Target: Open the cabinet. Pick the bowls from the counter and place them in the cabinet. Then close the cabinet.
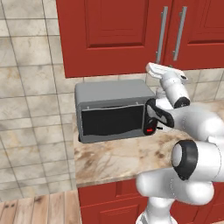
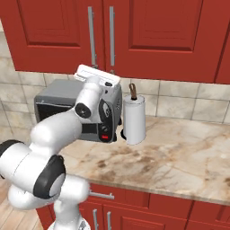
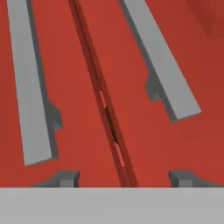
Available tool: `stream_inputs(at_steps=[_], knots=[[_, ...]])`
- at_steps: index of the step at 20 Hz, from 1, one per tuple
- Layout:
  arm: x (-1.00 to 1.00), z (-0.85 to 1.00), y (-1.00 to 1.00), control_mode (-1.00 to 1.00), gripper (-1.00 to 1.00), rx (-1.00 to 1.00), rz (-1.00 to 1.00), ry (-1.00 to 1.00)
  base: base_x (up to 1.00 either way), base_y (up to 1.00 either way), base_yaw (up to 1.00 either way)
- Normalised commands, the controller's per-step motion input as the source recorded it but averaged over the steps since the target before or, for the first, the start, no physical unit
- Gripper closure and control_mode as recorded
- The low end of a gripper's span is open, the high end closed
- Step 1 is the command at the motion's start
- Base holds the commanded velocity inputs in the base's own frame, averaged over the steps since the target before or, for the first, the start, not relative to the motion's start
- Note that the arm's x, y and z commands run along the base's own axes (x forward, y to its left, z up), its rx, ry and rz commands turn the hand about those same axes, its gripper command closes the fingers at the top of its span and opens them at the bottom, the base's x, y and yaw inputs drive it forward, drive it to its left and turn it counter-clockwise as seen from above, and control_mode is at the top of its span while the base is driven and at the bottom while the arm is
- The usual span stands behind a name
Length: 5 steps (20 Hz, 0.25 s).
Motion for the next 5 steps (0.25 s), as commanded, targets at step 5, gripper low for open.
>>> stream_inputs(at_steps=[5], knots=[[1.0,0.03,-0.21,-1.0,-1.0,0.07,0.66,0.04,0.0,0.0,0.0]])
